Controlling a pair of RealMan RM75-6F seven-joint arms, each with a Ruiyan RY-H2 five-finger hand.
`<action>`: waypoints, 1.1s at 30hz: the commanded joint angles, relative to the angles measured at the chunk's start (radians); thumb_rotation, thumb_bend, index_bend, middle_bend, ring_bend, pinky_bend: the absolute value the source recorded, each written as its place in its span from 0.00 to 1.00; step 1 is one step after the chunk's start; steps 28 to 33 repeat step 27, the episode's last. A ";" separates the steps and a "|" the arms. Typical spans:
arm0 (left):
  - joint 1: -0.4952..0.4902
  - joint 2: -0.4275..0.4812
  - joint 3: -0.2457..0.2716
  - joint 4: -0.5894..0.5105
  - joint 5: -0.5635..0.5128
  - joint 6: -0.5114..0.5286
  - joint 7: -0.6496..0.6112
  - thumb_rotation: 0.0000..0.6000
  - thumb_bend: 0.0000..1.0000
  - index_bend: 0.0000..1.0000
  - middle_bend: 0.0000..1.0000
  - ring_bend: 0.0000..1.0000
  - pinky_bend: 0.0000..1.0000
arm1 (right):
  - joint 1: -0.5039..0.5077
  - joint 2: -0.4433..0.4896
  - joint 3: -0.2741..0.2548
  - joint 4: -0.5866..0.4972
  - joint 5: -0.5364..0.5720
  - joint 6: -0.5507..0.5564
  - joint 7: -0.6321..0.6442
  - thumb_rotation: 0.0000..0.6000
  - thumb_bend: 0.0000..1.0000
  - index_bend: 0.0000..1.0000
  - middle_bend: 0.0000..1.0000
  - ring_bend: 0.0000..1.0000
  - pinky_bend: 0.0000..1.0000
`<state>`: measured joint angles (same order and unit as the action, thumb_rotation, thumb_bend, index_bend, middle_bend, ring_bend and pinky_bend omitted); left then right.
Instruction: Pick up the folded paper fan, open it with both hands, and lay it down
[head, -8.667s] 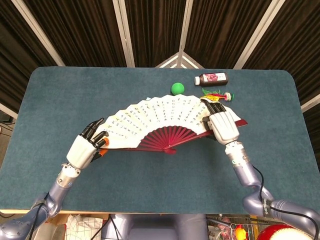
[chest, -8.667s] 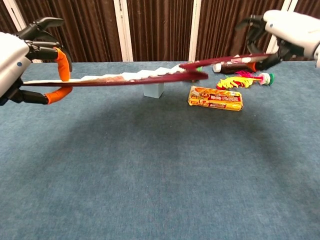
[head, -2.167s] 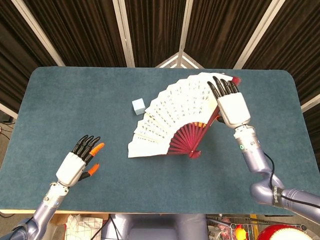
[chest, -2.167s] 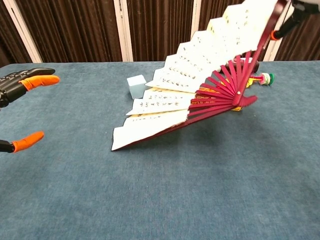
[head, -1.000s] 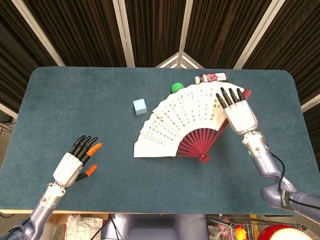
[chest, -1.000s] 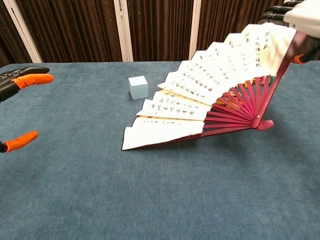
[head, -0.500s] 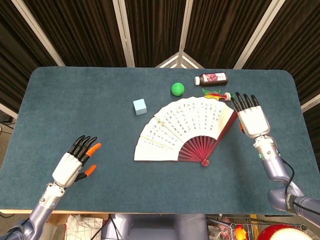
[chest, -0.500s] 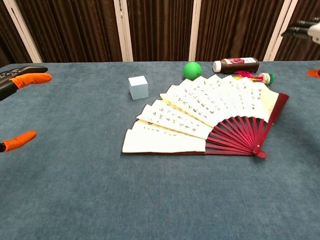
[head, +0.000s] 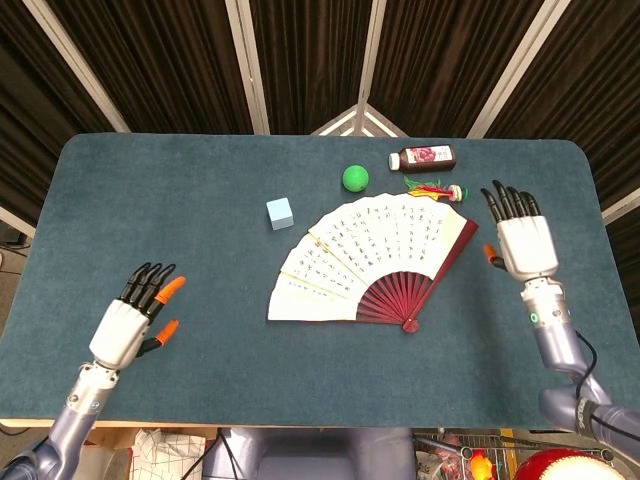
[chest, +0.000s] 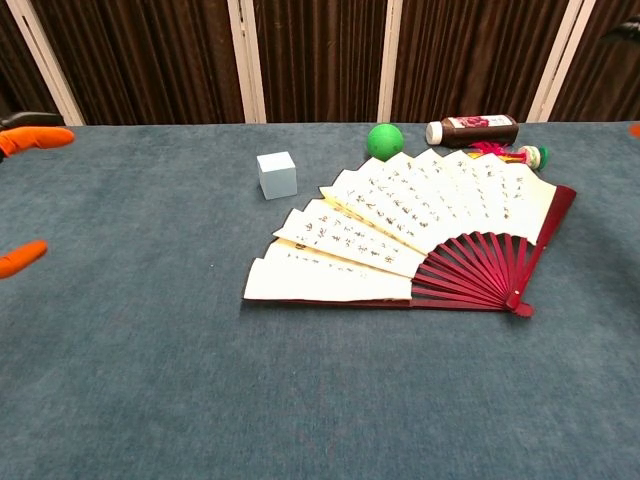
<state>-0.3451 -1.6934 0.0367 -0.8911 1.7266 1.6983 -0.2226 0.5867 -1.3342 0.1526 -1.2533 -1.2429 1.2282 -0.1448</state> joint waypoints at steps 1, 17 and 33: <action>0.034 0.080 -0.015 -0.120 -0.064 -0.049 0.113 1.00 0.47 0.13 0.00 0.00 0.00 | -0.077 0.044 0.009 -0.126 -0.038 0.094 0.121 1.00 0.32 0.06 0.04 0.12 0.15; 0.156 0.443 0.012 -0.687 -0.259 -0.170 0.479 1.00 0.47 0.10 0.00 0.00 0.00 | -0.361 0.095 -0.142 -0.274 -0.219 0.385 0.210 1.00 0.32 0.06 0.04 0.12 0.15; 0.180 0.489 -0.013 -0.660 -0.237 -0.147 0.369 1.00 0.47 0.10 0.00 0.00 0.00 | -0.441 0.107 -0.156 -0.236 -0.287 0.473 0.154 1.00 0.32 0.06 0.04 0.12 0.15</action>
